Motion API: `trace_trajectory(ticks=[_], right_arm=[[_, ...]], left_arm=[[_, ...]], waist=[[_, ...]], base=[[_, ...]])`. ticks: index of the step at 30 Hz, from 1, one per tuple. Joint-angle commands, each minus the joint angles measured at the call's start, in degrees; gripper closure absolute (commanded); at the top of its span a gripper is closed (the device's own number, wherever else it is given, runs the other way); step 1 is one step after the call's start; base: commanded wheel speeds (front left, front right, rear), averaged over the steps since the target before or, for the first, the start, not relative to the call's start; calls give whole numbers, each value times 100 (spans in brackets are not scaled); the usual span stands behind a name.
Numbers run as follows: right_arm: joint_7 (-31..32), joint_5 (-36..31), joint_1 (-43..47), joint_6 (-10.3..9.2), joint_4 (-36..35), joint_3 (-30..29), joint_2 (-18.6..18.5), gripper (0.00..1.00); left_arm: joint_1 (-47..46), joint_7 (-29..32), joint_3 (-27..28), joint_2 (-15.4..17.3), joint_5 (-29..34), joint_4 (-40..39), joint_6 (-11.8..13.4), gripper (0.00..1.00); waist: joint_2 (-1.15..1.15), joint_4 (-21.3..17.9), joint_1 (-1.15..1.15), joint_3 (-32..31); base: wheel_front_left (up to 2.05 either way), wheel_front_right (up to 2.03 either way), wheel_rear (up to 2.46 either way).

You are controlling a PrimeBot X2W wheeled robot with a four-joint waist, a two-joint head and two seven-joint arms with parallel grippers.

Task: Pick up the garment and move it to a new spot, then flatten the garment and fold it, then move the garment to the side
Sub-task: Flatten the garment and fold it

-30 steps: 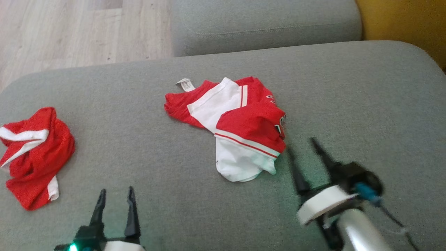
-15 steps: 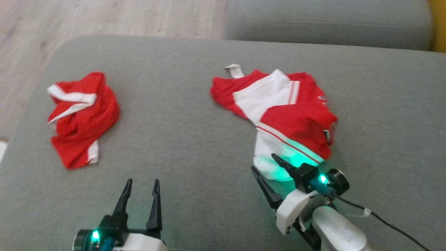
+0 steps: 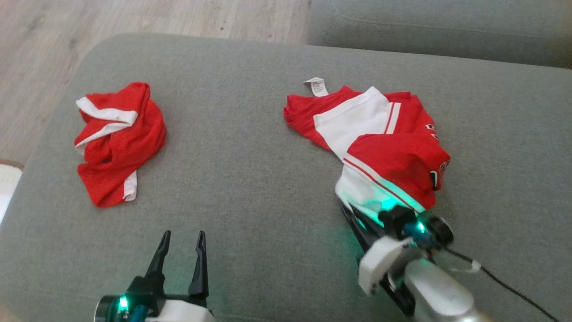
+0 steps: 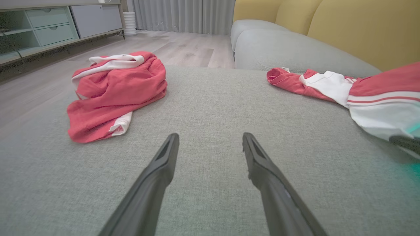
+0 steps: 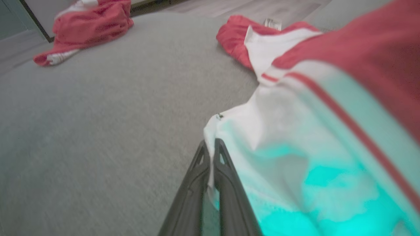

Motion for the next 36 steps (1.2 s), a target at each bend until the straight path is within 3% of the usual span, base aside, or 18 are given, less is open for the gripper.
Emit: trace_trajectory(ticks=[1,6,13,20,25,30,36], right_arm=[[-35,137,-268,42,-726,65,51,100],[-36,316,-761,42,-1711,75,51,100],[-37,442,-2549,42,-2710,-32,51,100],[-38,360,-3468,42,-2880,-1321,33,100],[-38,-161,-2976,42,-2124,-2217,-265,100],[-38,-582,-2025,42,-1287,-2794,-639,100],[-38,-1042,-753,42,-765,-3830,-999,100]], left_arm=[[-193,-30,139,2,-56,-193,-16,0],[-230,-30,-37,2,-106,-165,-25,0],[-245,-30,-356,2,-213,-35,-16,0],[-6,-30,-242,2,-231,56,51,0],[91,-30,-65,2,-236,44,53,0],[-54,-30,-78,2,-243,2,11,0],[-291,-30,-203,2,-221,-17,-26,0]], waist=[[0,-80,-1,-79],[0,-45,-1,-207],[0,425,-1,-444],[0,632,-1,-587],[0,363,-1,-537],[0,50,-1,-322],[0,-222,-1,-87]], base=[[0,0,0],[0,0,0],[0,0,0],[0,0,0],[0,0,0],[0,0,0],[0,0,0]])
